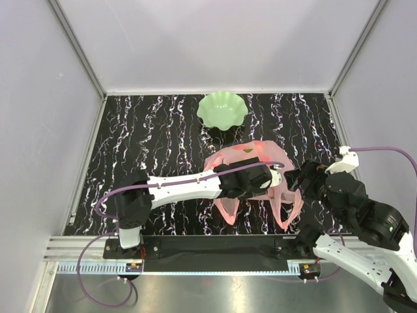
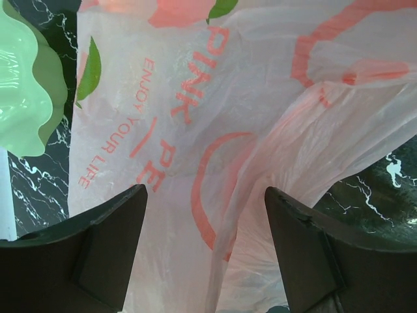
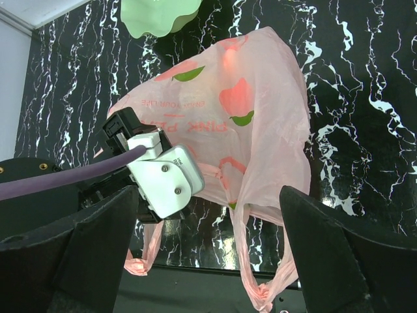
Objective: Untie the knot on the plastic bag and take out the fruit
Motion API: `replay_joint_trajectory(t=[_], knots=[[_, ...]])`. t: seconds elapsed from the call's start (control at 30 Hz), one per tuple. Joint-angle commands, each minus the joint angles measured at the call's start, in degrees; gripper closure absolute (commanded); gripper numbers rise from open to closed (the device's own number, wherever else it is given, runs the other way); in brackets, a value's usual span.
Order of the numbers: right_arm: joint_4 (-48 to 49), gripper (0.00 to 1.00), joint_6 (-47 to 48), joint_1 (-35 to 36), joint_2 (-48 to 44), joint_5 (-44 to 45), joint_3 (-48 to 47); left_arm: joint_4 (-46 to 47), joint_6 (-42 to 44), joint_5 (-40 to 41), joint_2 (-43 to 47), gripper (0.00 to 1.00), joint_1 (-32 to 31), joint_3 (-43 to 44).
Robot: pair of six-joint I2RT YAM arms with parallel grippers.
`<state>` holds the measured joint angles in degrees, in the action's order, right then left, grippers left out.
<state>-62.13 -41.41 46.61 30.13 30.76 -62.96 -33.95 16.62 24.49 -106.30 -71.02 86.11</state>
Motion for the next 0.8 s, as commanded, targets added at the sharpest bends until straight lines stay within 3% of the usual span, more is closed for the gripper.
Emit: replay_joint_trajectory(t=[0.0, 0.27, 0.6, 0.77], knots=[[1.3, 0.03, -0.3, 0.3, 0.9, 0.1, 0.2, 3.1, 1.0, 1.3, 2.9, 0.22, -0.2, 1.4], [1.6, 0.03, -0.3, 0.2, 1.0, -0.5, 0.5, 7.3, -1.6, -3.1, 7.1, 0.29, 3.1, -0.3], [1.7, 0.03, -0.3, 0.2, 1.0, -1.1, 1.5, 7.3, -4.5, -5.7, 4.9, 0.4, 6.5, -2.3], [1.7, 0.03, -0.3, 0.3, 1.4, -1.6, 2.2, 6.8, -6.4, -14.8, 8.9, 0.43, 5.7, -4.5]])
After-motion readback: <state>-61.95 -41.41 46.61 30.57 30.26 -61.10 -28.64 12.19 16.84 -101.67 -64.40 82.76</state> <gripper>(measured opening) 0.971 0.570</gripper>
